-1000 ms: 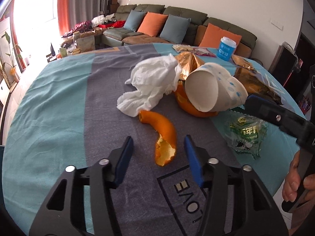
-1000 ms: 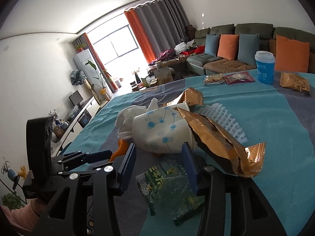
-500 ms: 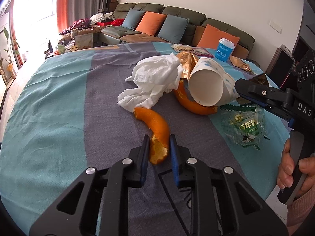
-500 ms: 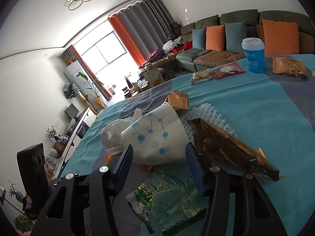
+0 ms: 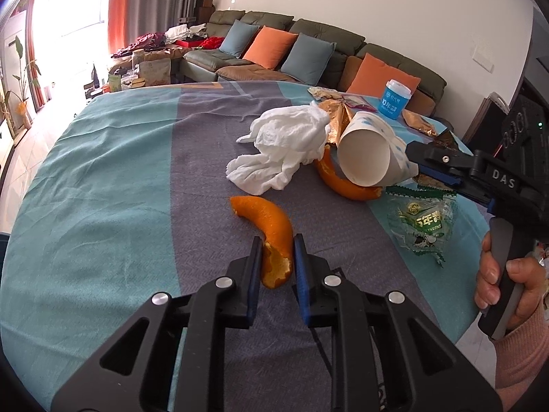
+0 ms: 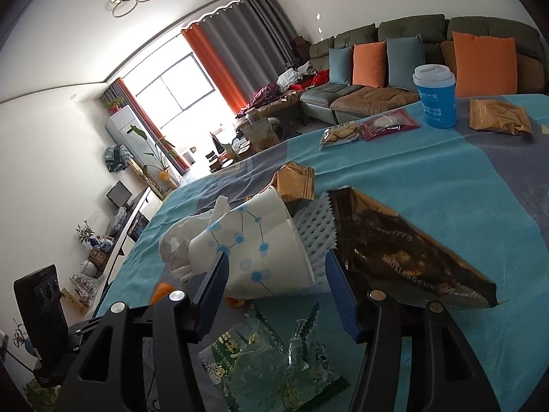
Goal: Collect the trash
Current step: 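Lift the orange peel with the left gripper while the right holds the paper cup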
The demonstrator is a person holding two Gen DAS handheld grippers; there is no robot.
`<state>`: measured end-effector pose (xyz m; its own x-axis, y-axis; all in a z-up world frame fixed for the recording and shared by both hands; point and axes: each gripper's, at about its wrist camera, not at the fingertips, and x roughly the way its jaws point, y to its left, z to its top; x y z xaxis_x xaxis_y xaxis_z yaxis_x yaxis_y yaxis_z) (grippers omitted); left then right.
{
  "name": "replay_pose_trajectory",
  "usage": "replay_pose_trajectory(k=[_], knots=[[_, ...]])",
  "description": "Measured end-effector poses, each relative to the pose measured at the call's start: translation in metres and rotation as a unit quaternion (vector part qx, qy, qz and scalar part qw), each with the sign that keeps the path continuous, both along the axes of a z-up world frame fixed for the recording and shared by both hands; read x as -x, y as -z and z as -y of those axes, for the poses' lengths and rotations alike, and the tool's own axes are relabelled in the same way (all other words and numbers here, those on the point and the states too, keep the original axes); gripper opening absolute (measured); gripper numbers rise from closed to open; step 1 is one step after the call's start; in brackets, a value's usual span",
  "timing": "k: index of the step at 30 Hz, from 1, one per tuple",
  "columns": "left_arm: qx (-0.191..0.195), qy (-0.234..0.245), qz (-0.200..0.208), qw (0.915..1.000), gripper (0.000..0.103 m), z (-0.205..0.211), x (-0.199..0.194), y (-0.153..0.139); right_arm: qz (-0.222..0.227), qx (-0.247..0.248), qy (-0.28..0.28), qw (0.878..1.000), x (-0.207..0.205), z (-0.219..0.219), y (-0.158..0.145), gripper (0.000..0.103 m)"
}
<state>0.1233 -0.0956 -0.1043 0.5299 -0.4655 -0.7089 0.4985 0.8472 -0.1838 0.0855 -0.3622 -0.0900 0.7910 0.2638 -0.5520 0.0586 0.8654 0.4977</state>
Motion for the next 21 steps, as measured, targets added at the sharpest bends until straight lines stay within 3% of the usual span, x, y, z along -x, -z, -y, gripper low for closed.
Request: replay_pose_trajectory(k=[9, 21], knots=[[0.01, -0.011, -0.003, 0.9999, 0.018, -0.015, 0.004, -0.001, 0.006, 0.006, -0.026, 1.0, 0.001, -0.015, -0.004, 0.053], [0.016, -0.021, -0.002, 0.9997, 0.018, -0.029, 0.006, -0.002, 0.017, 0.016, -0.041, 0.999, 0.006, -0.026, -0.009, 0.019]])
